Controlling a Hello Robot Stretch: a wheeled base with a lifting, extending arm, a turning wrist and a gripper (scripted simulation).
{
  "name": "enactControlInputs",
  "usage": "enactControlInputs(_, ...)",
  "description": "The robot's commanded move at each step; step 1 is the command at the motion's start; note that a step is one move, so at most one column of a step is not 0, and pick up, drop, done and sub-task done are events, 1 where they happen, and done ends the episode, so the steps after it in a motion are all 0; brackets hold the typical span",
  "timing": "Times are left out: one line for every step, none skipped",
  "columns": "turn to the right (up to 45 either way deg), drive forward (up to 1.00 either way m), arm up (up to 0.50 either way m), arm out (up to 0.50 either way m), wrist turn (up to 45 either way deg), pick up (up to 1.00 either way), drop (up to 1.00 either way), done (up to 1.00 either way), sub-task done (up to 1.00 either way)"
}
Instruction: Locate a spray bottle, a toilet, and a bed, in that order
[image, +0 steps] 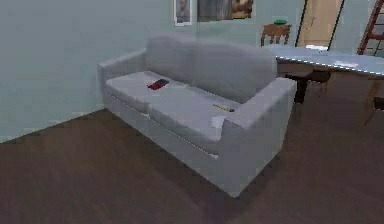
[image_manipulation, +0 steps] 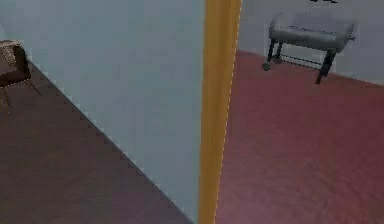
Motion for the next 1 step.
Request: enactControlInputs(39.0,0.00,0.00,0.00,0.0,0.00,0.00,0.00,0.00)
